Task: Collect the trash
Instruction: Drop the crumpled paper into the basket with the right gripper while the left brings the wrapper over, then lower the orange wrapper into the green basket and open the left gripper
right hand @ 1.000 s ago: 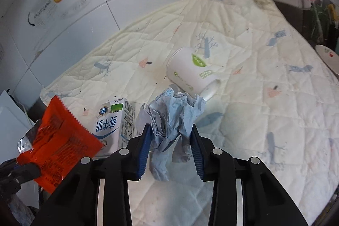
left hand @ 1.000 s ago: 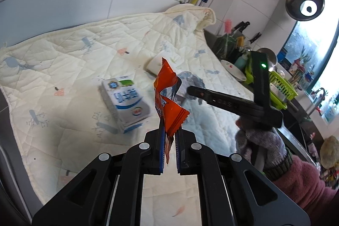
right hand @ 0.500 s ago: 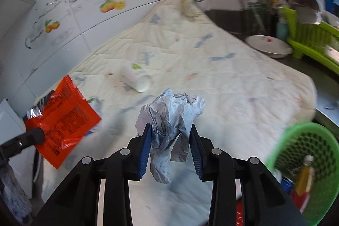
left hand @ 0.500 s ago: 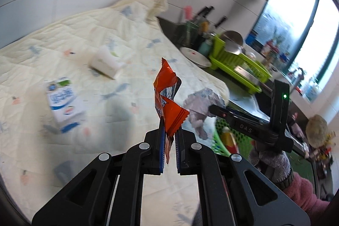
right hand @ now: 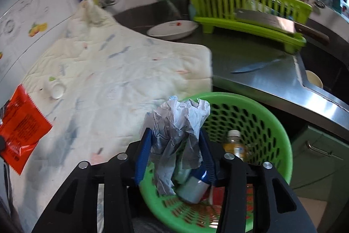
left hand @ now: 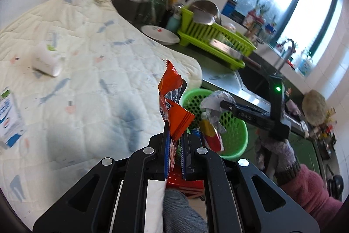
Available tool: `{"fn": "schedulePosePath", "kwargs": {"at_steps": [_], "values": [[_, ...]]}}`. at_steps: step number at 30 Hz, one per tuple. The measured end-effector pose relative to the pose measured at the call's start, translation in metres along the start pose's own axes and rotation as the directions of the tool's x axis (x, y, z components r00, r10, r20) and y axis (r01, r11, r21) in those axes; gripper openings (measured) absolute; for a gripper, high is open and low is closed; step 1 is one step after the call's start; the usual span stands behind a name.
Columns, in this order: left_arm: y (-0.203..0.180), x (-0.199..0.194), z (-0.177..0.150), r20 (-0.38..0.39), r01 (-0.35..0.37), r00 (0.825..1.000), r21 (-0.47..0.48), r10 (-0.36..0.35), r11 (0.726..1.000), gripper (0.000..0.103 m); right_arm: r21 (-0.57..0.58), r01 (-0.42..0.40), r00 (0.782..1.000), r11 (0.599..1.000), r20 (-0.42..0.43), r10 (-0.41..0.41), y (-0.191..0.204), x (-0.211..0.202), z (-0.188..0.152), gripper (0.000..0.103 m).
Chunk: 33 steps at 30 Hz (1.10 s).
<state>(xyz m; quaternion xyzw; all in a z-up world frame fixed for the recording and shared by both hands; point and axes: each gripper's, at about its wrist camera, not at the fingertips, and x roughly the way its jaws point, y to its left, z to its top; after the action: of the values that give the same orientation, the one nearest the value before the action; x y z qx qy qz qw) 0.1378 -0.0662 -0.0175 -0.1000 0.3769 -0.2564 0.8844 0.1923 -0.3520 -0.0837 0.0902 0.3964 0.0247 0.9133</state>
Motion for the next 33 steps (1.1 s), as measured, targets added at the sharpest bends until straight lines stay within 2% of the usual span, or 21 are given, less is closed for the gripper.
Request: {"fn": "schedulePosePath", "kwargs": {"at_steps": [7,13,16,24,26,33], "values": [[-0.031,0.033,0.007,-0.055,0.037,0.998,0.057,-0.034,0.998,0.007,0.027,0.052,0.998,0.998,0.025,-0.052,-0.027,0.011,0.009,0.067],[-0.056,0.068,0.007,-0.115,0.080,0.991,0.085,-0.070,0.993,0.007,0.034,0.056,0.997,0.998,0.054,-0.058,-0.040,-0.002,0.008,0.069],[-0.068,0.087,0.004,-0.147,0.093,0.986,0.099,-0.078,0.991,0.007,0.038,0.063,0.995,0.997,0.075,-0.066,-0.048,-0.013,0.006,0.074],[-0.099,0.135,-0.002,-0.230,0.147,0.966,0.105,-0.120,0.983,0.007,0.084,0.059,0.992,0.995,0.107,-0.068,-0.070,-0.032,0.001,0.080],[-0.106,0.148,-0.006,-0.259,0.167,0.956,0.103,-0.136,0.981,0.007,0.093,0.053,0.992,0.994,0.106,-0.062,-0.076,-0.035,-0.002,0.080],[-0.116,0.175,-0.016,-0.315,0.194,0.935,0.074,-0.162,0.978,0.008,0.106,0.053,0.992,0.993,0.107,-0.064,-0.088,-0.042,-0.007,0.082]]}}
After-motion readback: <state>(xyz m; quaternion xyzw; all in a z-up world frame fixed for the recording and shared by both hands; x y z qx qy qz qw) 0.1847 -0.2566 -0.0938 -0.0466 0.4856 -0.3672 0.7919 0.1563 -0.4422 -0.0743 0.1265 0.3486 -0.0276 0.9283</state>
